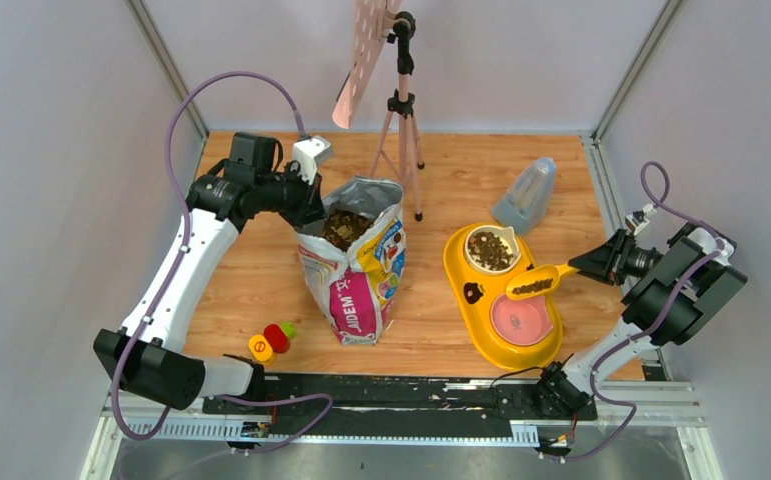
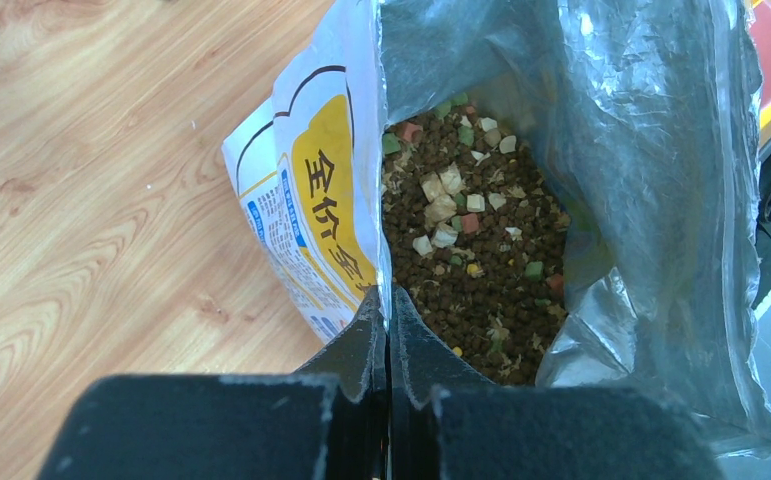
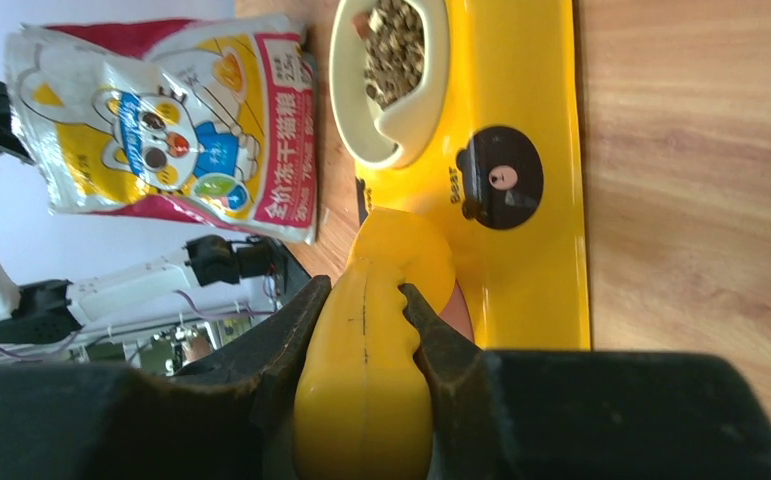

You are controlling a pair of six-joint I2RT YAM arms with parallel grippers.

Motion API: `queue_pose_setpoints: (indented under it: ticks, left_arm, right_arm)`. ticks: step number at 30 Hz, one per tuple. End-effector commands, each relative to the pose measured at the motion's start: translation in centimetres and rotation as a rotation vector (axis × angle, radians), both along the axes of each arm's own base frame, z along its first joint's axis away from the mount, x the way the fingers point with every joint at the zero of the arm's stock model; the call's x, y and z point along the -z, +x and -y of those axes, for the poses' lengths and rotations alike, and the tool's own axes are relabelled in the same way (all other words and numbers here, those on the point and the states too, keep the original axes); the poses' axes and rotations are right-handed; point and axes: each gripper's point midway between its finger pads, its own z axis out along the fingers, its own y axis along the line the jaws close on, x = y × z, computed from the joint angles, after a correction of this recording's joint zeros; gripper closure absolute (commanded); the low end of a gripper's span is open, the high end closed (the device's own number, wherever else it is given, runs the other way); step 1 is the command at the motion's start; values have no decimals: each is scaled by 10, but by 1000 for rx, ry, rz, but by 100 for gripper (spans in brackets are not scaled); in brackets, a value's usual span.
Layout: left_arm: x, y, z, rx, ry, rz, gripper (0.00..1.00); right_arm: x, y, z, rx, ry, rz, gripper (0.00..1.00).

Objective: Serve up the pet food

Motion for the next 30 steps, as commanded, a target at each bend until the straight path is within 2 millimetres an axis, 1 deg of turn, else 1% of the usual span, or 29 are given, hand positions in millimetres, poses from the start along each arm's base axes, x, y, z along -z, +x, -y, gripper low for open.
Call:
queue_pose_setpoints:
  ticks: [1,7,11,20,25,30]
  left_arm:
    - [-31,-5,14,56,-100,80,100]
    - [-30,-4,15,56,-103,76,100]
    - [-28,-4,16,57,-107,71,100]
    - [-25,-4,16,55,-109,64,100]
    - [-25,-4,16,56,-111,68,100]
    - [-24,-3,17,57,-121,66,100]
  right_arm:
    - [5,-14,0,-68,-107,32,100]
    - [9,-24,0,-140,-203,36,100]
    - [6,-27,-2,-183,-265,46,100]
    - [4,-36,-8,-234,-332,64,100]
    - [-9,-38,-12,-280,-438,108,100]
    - [-28,-38,-27,-363,-591,173,100]
